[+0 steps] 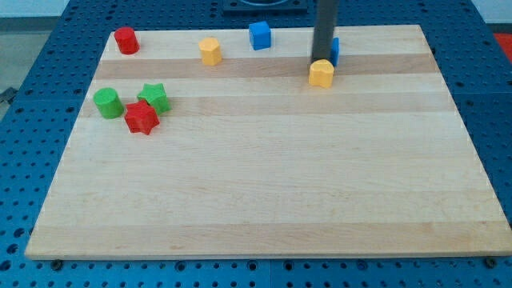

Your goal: Push the triangle towards the top right side

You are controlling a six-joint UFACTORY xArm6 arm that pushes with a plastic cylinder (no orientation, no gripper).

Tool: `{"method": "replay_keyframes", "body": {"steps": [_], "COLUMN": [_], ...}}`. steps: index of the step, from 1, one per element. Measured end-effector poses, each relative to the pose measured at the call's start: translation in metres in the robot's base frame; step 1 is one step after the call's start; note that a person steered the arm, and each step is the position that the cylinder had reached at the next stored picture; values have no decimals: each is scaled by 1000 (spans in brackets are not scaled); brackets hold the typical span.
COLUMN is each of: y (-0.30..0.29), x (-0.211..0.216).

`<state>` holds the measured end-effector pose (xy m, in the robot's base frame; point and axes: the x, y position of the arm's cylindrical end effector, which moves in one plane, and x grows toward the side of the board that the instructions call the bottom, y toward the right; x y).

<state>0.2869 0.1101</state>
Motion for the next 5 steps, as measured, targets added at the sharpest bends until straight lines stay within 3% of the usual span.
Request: {"method": "replay_keyframes", "body": {"steps": [2,4,5], "y": [45,-26,-30], "x": [-27,-22,-43]}}
